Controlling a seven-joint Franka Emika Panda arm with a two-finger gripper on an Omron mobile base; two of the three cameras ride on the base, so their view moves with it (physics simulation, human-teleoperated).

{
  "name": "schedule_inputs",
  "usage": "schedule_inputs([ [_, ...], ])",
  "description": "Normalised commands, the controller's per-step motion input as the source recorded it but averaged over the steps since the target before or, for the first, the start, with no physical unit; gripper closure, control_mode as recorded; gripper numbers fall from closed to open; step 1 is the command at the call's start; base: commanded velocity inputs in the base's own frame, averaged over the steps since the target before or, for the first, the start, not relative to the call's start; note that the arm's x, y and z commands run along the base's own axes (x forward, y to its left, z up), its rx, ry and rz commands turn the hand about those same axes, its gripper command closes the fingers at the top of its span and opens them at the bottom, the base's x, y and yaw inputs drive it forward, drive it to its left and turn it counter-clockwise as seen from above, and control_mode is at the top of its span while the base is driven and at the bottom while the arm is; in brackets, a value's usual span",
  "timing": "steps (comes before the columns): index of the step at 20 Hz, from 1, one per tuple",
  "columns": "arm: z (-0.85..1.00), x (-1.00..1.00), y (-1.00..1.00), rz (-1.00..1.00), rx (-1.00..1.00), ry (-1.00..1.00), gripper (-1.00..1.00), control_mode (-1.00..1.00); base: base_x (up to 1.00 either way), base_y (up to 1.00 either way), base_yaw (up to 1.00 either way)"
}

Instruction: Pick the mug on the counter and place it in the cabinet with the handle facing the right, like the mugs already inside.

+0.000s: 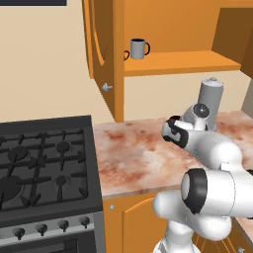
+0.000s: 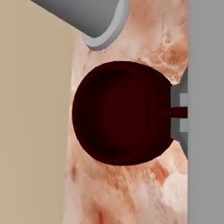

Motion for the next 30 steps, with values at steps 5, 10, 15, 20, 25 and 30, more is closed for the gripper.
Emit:
schedule_inputs([
  [5, -0.01, -0.38, 0.20, 0.13, 0.00, 0.01, 1.00, -1.00, 0.00, 0.00, 0.00],
  [10, 0.08, -0.18, 0.39, 0.25, 0.00, 0.03, 1.00, -1.00, 0.00, 0.00, 0.00],
  [15, 0.32, -0.11, 0.33, 0.27, -0.06, 0.05, 1.00, -1.00, 0.00, 0.00, 0.00],
  [20, 0.35, 0.00, 0.15, 0.33, -0.02, 0.14, 1.00, -1.00, 0.00, 0.00, 0.00],
  [25, 0.09, 0.02, 0.03, 0.23, 0.03, 0.07, 1.00, -1.00, 0.00, 0.00, 0.00],
  [30, 0.12, 0.00, 0.20, 0.40, 0.00, 0.08, 1.00, -1.00, 0.00, 0.00, 0.00],
])
